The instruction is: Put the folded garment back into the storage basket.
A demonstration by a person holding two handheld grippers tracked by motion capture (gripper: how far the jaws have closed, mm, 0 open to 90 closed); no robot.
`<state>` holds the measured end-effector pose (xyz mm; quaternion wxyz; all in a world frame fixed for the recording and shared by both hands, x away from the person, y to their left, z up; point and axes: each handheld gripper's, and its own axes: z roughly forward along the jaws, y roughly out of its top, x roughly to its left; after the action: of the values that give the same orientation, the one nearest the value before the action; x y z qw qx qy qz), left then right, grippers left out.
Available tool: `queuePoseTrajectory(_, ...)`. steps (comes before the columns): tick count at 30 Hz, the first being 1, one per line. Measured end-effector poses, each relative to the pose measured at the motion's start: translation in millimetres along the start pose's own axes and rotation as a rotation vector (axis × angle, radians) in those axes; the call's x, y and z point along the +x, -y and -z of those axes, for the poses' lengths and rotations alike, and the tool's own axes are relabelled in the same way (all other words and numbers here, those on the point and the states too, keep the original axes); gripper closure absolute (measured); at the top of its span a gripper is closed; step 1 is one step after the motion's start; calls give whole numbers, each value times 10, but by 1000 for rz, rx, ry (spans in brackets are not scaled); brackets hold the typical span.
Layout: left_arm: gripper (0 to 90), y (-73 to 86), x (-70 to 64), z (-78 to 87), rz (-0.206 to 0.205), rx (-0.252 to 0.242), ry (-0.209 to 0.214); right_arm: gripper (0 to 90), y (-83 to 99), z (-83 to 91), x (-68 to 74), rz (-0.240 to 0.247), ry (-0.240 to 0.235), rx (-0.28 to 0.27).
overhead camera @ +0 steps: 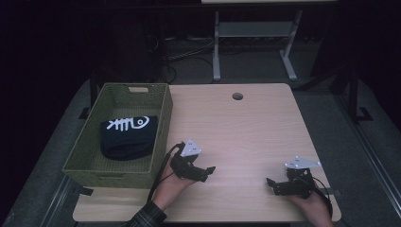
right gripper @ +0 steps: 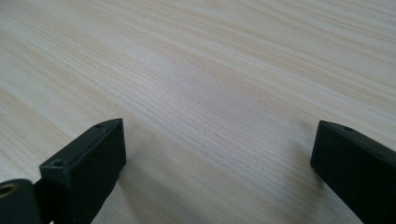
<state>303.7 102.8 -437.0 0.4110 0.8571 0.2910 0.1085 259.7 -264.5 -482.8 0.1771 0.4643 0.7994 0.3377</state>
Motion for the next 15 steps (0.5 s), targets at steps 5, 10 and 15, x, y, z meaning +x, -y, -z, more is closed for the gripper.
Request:
queuePoseTrajectory(5, 144, 75, 19, -91, 3, 33, -9, 30, 0, 0, 0, 0, 0, 0)
queuePoseTrajectory(10, 144, 129, 31, -149, -11, 50, -26, 30, 0, 0, 0, 0, 0, 0)
queuePoseTrajectory(15, 144, 189, 28, -224, -15, 63, -20, 29, 0, 0, 0, 0, 0, 0)
